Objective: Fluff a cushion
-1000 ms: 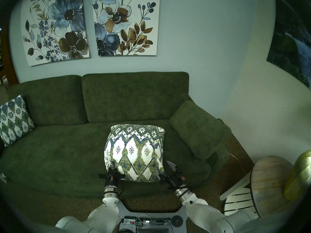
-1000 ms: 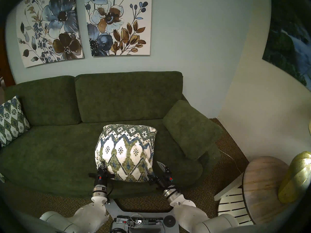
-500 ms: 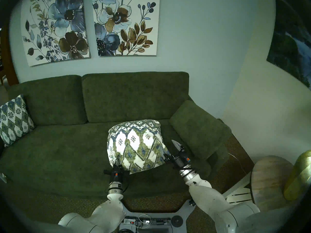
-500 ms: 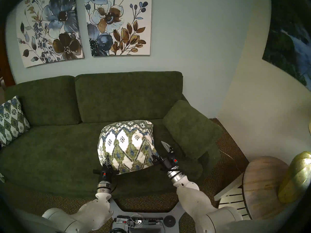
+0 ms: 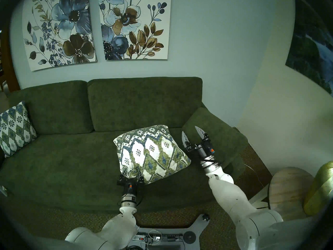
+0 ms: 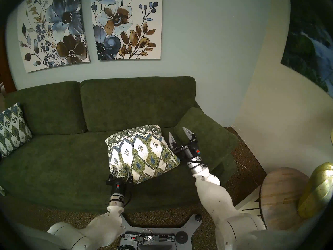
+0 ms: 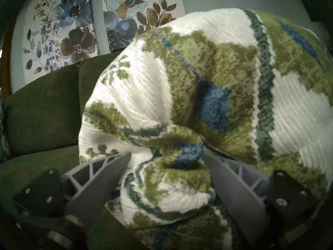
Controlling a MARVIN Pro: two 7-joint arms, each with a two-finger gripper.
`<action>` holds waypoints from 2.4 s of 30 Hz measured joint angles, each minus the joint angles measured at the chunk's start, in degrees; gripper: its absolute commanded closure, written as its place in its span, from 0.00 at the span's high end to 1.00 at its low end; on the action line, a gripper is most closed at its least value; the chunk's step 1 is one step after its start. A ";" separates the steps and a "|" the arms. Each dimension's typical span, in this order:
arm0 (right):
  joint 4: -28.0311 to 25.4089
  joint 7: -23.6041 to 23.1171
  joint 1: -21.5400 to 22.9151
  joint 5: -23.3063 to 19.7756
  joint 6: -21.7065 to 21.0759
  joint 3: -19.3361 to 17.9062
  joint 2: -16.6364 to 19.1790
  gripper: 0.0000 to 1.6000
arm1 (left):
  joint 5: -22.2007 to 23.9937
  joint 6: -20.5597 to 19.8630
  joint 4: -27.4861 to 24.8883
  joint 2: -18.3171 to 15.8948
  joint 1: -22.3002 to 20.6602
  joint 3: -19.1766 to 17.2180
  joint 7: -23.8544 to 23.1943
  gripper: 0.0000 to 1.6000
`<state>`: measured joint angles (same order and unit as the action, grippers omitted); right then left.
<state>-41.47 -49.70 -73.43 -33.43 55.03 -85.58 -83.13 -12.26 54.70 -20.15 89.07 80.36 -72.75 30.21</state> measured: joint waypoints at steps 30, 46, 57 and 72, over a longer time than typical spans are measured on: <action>-8.69 0.22 -9.86 -2.92 0.01 7.09 -2.96 1.00 | -5.43 0.17 -20.85 2.38 0.74 7.79 1.39 1.00; -8.42 0.25 -14.08 -2.92 0.00 11.76 -5.81 1.00 | -9.59 0.10 -33.11 -2.48 6.08 9.81 4.68 1.00; -16.84 0.47 -10.16 -6.22 0.00 6.40 -3.85 1.00 | -11.99 0.11 -40.36 -6.69 11.55 11.09 6.30 1.00; -20.24 0.27 -10.44 -9.48 0.01 2.88 -0.70 1.00 | -17.77 0.21 -51.98 -11.76 15.34 12.46 9.20 1.00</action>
<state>-61.72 -49.43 -83.88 -42.90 55.04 -82.70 -83.83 -30.03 54.91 -72.13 77.32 95.70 -60.29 39.41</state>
